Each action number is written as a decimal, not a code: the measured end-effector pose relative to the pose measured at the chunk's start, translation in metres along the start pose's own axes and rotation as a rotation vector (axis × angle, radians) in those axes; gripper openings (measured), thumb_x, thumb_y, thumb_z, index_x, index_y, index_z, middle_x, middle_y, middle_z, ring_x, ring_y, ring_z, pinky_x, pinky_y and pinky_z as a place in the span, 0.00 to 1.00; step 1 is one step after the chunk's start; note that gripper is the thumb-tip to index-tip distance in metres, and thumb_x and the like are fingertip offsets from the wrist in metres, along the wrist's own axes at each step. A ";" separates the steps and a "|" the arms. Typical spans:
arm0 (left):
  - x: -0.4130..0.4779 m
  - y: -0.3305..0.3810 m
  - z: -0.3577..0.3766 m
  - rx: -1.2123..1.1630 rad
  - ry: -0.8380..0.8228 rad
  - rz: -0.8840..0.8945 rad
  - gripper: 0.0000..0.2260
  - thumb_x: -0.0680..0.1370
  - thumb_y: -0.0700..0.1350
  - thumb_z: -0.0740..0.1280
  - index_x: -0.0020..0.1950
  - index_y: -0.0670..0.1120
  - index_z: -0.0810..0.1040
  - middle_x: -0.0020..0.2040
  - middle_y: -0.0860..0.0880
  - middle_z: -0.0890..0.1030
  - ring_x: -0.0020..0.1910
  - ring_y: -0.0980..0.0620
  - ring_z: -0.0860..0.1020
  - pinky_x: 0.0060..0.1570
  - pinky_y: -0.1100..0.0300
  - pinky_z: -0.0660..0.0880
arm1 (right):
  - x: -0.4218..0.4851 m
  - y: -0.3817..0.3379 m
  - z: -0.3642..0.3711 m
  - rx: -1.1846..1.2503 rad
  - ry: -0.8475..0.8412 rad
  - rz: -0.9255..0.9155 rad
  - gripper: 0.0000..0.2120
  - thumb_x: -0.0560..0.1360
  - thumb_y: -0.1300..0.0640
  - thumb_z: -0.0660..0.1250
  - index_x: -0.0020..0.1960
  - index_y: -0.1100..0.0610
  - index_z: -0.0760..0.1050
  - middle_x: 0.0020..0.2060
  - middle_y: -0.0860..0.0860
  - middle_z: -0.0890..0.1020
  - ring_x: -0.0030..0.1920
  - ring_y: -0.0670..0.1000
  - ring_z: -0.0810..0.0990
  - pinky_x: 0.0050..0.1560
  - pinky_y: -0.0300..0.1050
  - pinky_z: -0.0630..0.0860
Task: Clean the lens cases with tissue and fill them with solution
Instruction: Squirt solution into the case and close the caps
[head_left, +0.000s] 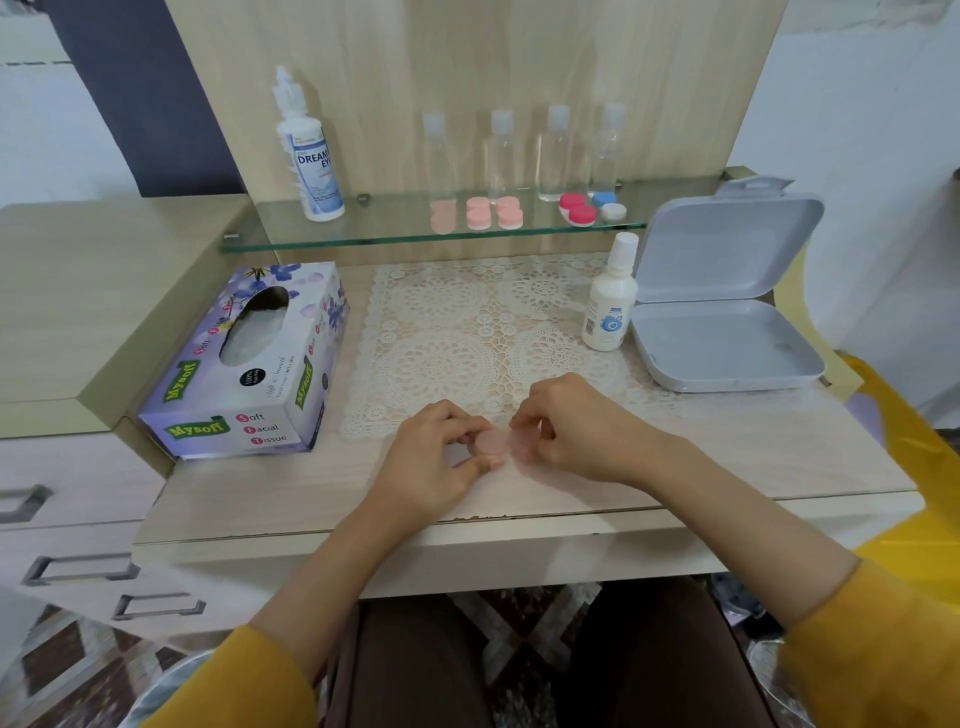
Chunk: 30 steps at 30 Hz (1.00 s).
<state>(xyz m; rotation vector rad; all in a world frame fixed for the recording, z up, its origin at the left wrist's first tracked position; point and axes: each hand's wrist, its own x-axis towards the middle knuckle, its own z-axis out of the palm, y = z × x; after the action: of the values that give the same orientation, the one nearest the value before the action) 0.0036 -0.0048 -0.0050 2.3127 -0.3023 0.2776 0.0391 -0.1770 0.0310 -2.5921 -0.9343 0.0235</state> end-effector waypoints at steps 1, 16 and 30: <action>0.000 0.000 0.000 -0.005 0.001 0.003 0.12 0.68 0.43 0.75 0.50 0.44 0.82 0.41 0.54 0.76 0.44 0.55 0.76 0.50 0.66 0.71 | 0.001 0.000 0.001 -0.016 -0.001 0.006 0.08 0.73 0.60 0.65 0.45 0.63 0.80 0.38 0.56 0.79 0.37 0.50 0.72 0.38 0.41 0.68; -0.005 0.005 -0.007 -0.043 -0.030 0.092 0.11 0.69 0.42 0.72 0.50 0.44 0.83 0.43 0.56 0.77 0.43 0.61 0.76 0.45 0.73 0.70 | -0.010 0.006 0.014 0.214 0.161 0.081 0.11 0.69 0.59 0.72 0.52 0.59 0.81 0.44 0.53 0.78 0.37 0.48 0.76 0.43 0.38 0.72; 0.005 0.013 -0.010 0.010 0.012 -0.044 0.10 0.65 0.39 0.76 0.45 0.43 0.83 0.36 0.55 0.78 0.37 0.60 0.77 0.38 0.74 0.72 | -0.040 0.052 0.003 0.031 0.268 0.233 0.22 0.75 0.50 0.64 0.66 0.56 0.71 0.65 0.48 0.72 0.66 0.48 0.68 0.66 0.41 0.62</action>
<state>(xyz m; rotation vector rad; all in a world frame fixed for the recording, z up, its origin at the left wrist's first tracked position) 0.0034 -0.0071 0.0117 2.3239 -0.2444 0.2709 0.0393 -0.2369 0.0052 -2.5793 -0.5310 -0.2381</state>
